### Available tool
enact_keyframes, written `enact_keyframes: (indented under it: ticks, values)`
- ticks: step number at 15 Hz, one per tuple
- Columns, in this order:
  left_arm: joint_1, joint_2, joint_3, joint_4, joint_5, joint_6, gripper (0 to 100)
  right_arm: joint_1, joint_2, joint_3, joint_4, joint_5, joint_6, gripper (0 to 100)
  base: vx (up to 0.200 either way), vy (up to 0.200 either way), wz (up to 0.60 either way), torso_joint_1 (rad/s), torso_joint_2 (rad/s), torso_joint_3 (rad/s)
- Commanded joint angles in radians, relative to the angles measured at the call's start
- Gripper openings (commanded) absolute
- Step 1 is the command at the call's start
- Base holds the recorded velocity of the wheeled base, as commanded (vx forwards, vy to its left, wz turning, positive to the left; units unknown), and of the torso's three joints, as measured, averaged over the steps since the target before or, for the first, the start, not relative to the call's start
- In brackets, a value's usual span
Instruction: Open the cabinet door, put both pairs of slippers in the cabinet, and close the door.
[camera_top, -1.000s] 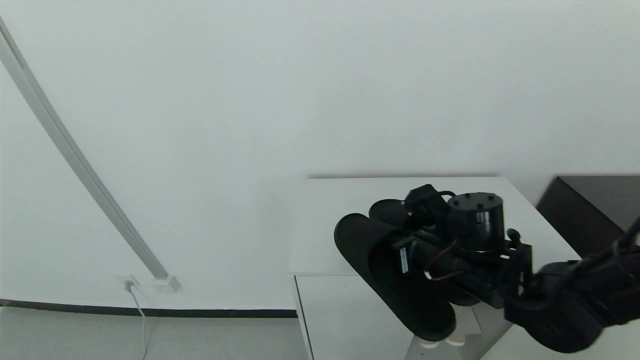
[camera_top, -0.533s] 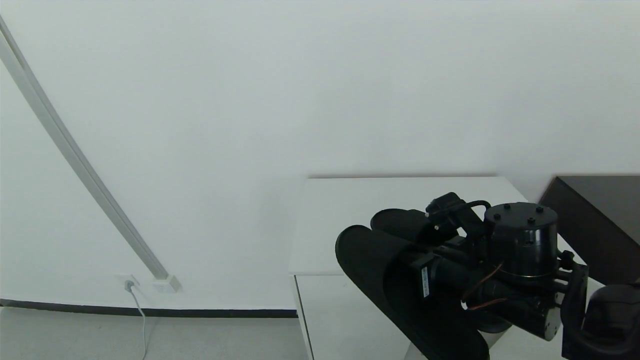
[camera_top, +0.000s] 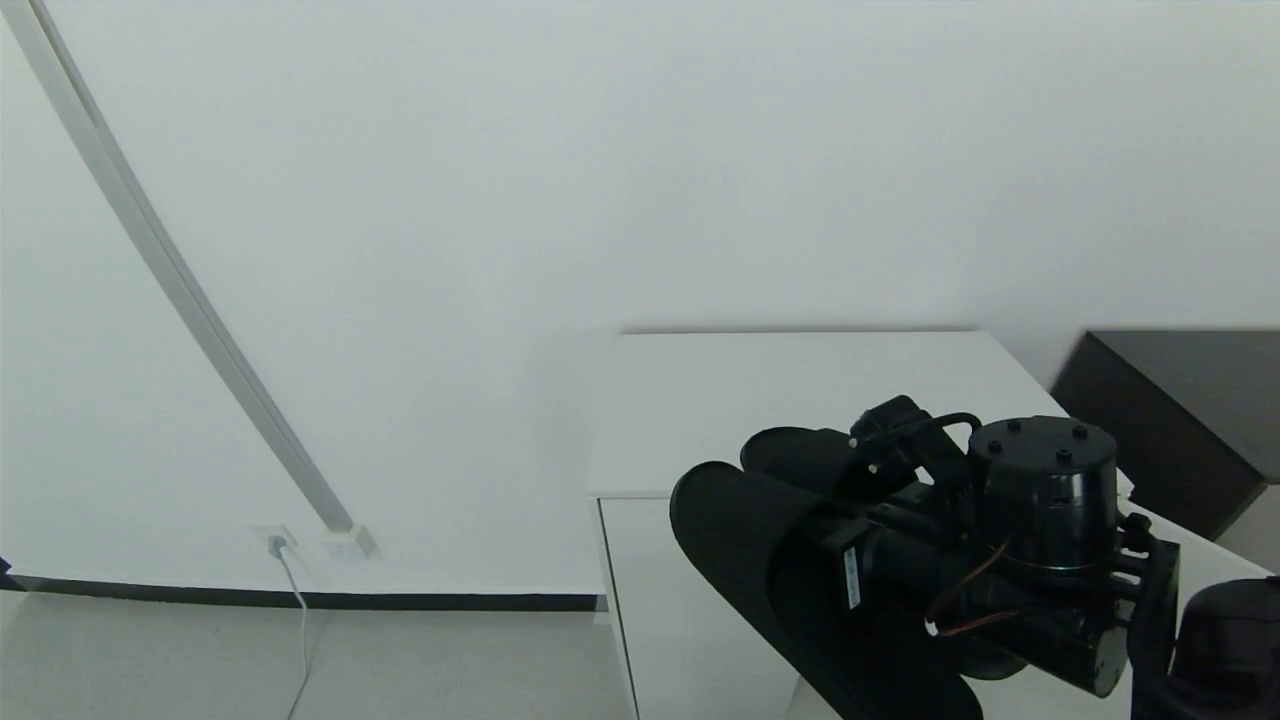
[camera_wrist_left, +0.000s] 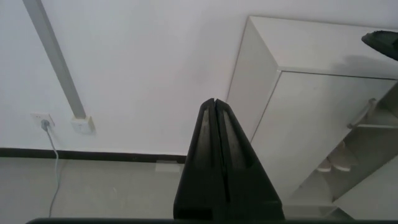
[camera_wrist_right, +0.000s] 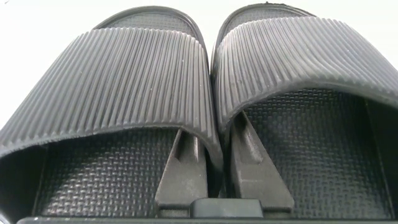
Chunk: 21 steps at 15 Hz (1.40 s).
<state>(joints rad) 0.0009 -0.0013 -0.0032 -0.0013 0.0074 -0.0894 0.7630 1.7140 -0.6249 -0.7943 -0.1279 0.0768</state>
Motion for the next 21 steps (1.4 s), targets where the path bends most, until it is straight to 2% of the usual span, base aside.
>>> enact_keyframes:
  ticks: [1,5,14,21]
  values:
    - [0.001,0.001,0.000,0.000,0.000,-0.001,0,0.006,0.002,0.002,0.000,0.001,0.000,0,-0.200,0.000,0.00,0.007,0.00,0.002]
    - [0.001,0.001,0.000,0.000,0.000,0.000,0,0.004,0.007,0.002,-0.005,0.001,0.001,0,-0.200,0.000,0.00,0.002,0.00,0.001]
    - [0.001,0.001,0.002,0.000,0.000,0.007,0,0.007,0.007,0.016,-0.014,-0.001,-0.006,0,0.000,0.000,0.00,0.000,0.00,0.000]
    - [0.001,0.001,0.000,0.000,0.000,0.005,0,0.013,0.007,0.013,-0.014,-0.001,-0.006,0,0.000,-0.200,0.00,0.003,0.00,0.004]
